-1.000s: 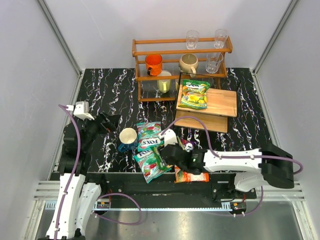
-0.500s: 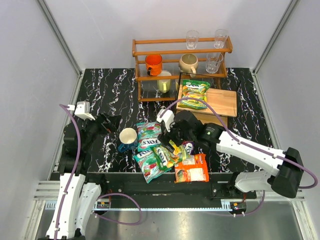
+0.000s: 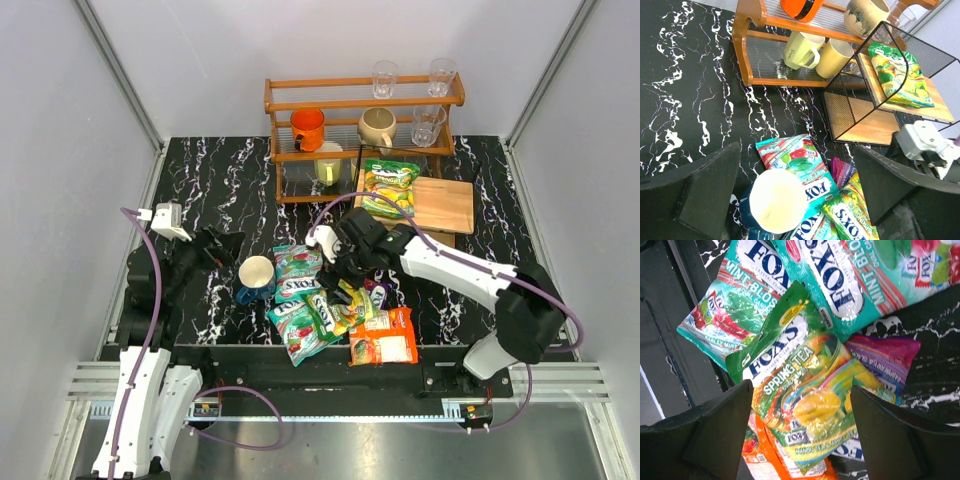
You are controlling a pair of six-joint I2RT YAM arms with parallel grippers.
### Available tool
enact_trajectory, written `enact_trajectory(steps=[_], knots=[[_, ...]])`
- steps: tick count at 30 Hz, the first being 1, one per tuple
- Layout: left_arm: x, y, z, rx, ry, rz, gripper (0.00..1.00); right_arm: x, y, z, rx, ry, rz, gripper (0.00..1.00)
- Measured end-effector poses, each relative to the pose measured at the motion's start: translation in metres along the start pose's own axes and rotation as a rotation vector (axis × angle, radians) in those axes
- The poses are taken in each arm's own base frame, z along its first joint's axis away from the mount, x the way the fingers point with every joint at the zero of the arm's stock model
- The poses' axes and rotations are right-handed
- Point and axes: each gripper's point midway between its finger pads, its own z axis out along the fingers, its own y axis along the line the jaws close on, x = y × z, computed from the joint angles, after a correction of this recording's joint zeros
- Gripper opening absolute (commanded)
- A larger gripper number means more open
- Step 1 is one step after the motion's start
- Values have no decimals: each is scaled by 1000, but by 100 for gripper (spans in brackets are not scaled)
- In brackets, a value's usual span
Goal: Place and organize the candy bags onto the shelf
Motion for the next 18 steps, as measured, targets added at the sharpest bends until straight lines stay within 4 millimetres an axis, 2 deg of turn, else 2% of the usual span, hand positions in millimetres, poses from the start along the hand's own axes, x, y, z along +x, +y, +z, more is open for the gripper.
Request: enact_trajectory(steps=[5, 10, 18], knots=[[1, -2, 0, 10, 4, 3, 99, -2, -4, 20, -51, 34, -17, 88], [1, -3, 0, 18, 8, 3, 99, 10, -10, 36, -82, 93, -11, 88], [2, -5, -1, 28, 13, 3, 99, 20, -23, 48, -95, 137, 9, 83]])
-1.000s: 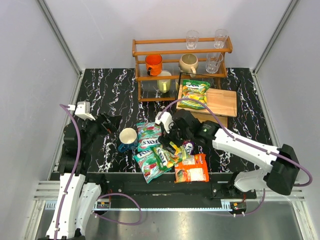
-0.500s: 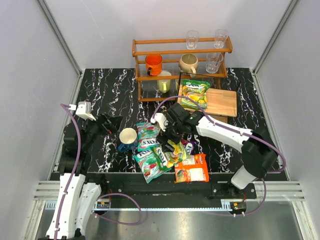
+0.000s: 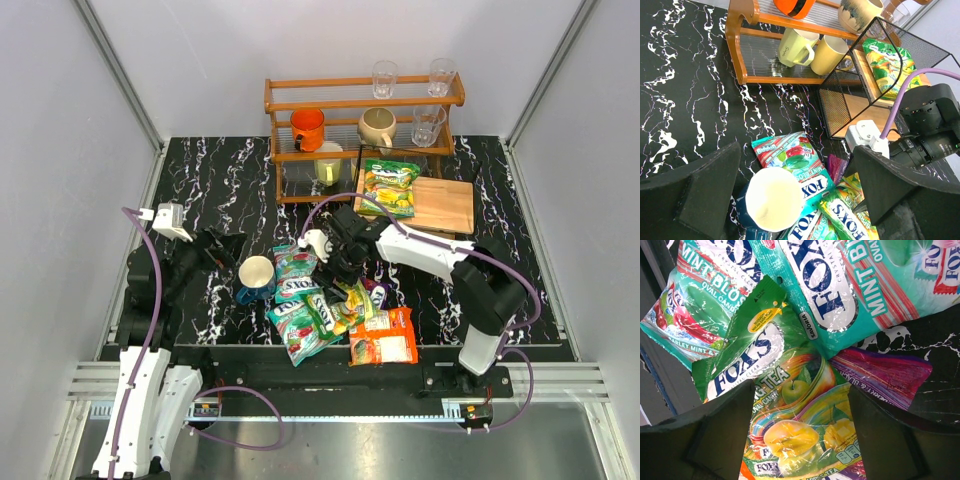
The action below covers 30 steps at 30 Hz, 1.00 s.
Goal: Place and organize the candy bags onto the shelf
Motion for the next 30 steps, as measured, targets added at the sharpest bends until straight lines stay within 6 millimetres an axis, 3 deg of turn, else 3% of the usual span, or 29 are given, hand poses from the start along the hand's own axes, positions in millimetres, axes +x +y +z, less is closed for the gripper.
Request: enact_trajectory(steps=[12, 16, 17, 23, 24, 27, 28, 30], knots=[[0, -1, 0, 4, 2, 0, 99, -1, -8, 5, -3, 26, 1, 82], [0, -1, 0, 4, 2, 0, 99, 1, -11, 9, -10, 40, 9, 75], [1, 0, 0, 3, 4, 0, 99, 2, -11, 9, -11, 41, 10, 64], [2, 1, 1, 1, 9, -2, 99, 2, -10, 8, -25, 38, 25, 35], [2, 1, 1, 1, 9, -2, 99, 2, -8, 8, -32, 36, 29, 24], [2, 0, 1, 2, 9, -2, 99, 1, -4, 7, -62, 25, 48, 5], [2, 0, 1, 2, 10, -2, 99, 1, -2, 7, -72, 24, 55, 0], [2, 0, 1, 3, 10, -2, 99, 1, -1, 6, -83, 22, 74, 0]])
